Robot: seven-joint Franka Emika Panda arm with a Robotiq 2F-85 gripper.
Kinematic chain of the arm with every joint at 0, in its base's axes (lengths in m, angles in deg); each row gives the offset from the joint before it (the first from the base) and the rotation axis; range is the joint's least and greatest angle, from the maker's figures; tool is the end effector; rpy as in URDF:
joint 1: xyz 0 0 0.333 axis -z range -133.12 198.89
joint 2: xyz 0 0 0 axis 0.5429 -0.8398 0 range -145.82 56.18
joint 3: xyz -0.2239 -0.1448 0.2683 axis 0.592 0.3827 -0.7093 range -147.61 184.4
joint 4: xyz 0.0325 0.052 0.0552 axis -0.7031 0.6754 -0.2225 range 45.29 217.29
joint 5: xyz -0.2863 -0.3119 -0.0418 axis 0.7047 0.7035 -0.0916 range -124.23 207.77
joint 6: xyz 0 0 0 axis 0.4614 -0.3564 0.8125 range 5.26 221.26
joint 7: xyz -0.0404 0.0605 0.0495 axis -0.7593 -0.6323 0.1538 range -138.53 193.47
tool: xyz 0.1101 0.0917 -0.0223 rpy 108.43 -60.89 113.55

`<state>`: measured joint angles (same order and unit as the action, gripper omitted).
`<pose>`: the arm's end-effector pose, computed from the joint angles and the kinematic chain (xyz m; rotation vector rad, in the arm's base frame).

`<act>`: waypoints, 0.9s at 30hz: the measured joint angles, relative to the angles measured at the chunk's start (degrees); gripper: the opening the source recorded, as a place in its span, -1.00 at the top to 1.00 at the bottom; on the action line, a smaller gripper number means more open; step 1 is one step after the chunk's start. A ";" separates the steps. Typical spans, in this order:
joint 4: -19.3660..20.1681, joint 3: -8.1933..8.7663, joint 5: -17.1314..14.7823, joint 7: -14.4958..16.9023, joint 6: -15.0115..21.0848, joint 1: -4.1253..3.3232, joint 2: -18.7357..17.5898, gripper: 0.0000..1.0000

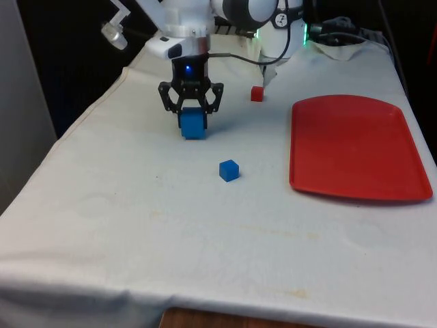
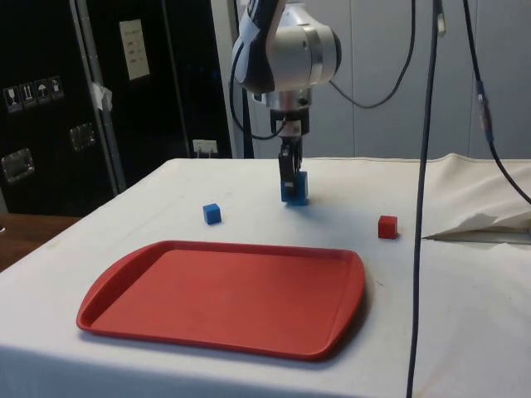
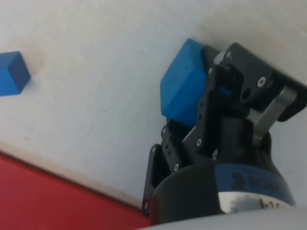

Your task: Pick up the largest block and place it onto the tray.

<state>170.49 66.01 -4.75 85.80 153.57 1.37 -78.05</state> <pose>0.5421 -0.1744 0.1724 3.1091 0.1903 0.0708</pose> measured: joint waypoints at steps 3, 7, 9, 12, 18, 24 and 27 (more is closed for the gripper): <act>0.17 0.23 0.63 -0.40 -0.06 -0.34 0.69 0.99; 0.40 0.74 2.92 -2.12 -0.57 -0.86 2.46 0.99; 0.46 1.03 3.84 -2.64 -0.97 -0.97 3.21 0.99; 0.52 1.32 4.98 -3.27 -1.43 -1.09 4.30 0.99; 0.52 1.89 7.96 -5.33 -2.52 -1.38 6.53 0.99; 0.52 2.29 10.89 -7.28 -3.61 -1.60 8.77 0.99; 0.52 2.46 12.32 -8.19 -4.30 -1.72 9.91 0.99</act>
<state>171.01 68.47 7.57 77.60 149.27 -0.35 -68.14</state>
